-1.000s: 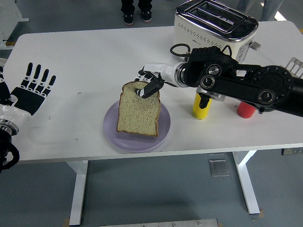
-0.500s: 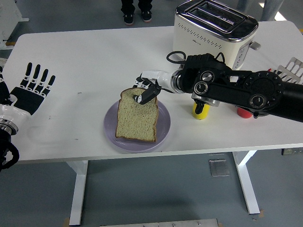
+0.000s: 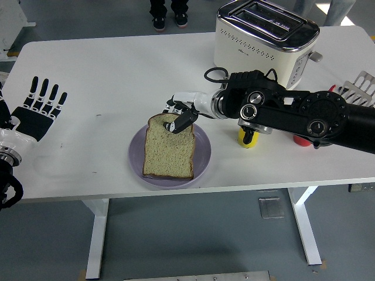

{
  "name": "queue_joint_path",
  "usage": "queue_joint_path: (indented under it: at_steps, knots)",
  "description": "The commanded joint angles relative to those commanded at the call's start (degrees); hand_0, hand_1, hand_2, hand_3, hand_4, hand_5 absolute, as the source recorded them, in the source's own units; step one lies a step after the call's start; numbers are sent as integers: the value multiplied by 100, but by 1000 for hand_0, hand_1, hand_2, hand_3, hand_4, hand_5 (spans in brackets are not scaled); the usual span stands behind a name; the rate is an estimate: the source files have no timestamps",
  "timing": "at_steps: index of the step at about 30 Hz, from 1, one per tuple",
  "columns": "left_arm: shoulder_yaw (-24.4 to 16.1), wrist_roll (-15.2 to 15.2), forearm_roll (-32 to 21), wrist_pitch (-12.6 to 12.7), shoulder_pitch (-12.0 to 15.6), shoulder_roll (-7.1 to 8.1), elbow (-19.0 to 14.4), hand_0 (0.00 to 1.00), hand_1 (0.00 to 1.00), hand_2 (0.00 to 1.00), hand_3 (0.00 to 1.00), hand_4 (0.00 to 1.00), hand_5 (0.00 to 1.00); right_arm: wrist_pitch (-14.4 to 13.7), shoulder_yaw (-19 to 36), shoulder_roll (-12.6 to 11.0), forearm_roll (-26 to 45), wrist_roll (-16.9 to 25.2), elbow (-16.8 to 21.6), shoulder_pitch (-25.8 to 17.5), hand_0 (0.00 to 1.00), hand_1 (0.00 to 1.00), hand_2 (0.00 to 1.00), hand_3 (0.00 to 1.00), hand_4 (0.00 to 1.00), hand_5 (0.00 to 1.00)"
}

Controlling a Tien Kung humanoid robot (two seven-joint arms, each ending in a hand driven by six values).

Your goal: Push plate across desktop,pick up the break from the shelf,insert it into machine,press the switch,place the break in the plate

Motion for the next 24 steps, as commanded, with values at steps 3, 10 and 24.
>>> queue_joint_path:
  at_steps: [3, 10, 24]
  knots:
    - [-3, 0, 9, -1, -2, -1, 16, 799, 744, 699, 695, 814, 998, 59, -10, 3, -4, 27, -25, -6, 422, 536, 538, 502, 245, 2]
    - [7, 4, 28, -3, -15, 0, 18, 799, 744, 699, 695, 813, 998, 202, -36, 0, 2, 69, -81, -16, 531, 591, 585, 538, 307, 2]
    - [20, -4, 32, 6, -6, -2, 14, 801, 744, 698, 693, 815, 998, 316, -75, 27, -22, 198, -189, -42, 600, 643, 646, 589, 420, 69]
